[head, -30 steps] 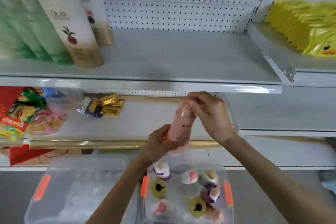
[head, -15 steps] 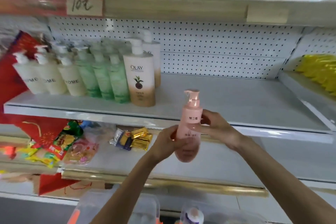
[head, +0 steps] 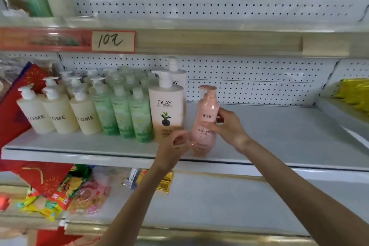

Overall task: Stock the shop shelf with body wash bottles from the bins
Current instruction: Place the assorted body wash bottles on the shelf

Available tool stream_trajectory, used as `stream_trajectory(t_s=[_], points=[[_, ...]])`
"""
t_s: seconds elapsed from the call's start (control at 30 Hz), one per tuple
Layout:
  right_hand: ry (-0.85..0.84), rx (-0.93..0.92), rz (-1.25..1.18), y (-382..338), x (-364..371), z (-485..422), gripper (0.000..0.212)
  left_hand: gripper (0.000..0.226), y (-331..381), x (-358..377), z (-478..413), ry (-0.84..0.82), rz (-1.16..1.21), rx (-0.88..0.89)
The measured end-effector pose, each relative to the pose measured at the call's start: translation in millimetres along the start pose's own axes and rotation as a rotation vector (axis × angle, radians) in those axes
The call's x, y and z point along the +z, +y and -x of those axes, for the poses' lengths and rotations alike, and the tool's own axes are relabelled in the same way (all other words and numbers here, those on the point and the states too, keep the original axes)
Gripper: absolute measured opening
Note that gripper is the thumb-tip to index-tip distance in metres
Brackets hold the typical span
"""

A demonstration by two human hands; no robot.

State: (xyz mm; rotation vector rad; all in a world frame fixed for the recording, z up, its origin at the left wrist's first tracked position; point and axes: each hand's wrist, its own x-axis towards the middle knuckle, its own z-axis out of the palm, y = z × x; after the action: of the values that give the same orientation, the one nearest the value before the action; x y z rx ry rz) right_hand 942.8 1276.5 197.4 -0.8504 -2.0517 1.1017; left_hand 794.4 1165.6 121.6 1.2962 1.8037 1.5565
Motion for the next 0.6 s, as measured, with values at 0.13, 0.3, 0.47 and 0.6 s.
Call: stream_trajectory(t_s=[0.13, 0.3, 0.47, 0.6], points=[[0.007, 0.046, -0.021, 9.6, 3.8, -22.4, 0.026, 0.022, -23.4, -13.4, -5.4, 0.094, 0.044, -0.008], [-0.029, 0.040, -0.072, 17.5, 10.8, -32.5, 0.034, 0.017, -28.9, -19.5, -17.4, 0.017, 0.106, -0.023], [-0.084, 0.025, -0.056, 34.1, 12.6, -24.6, 0.053, 0.017, -30.3, -22.3, -21.6, -0.008, 0.224, -0.053], [-0.113, 0.081, -0.076, 59.4, 21.0, -14.0, 0.057, 0.017, -30.8, -21.5, -20.7, -0.008, 0.265, -0.044]])
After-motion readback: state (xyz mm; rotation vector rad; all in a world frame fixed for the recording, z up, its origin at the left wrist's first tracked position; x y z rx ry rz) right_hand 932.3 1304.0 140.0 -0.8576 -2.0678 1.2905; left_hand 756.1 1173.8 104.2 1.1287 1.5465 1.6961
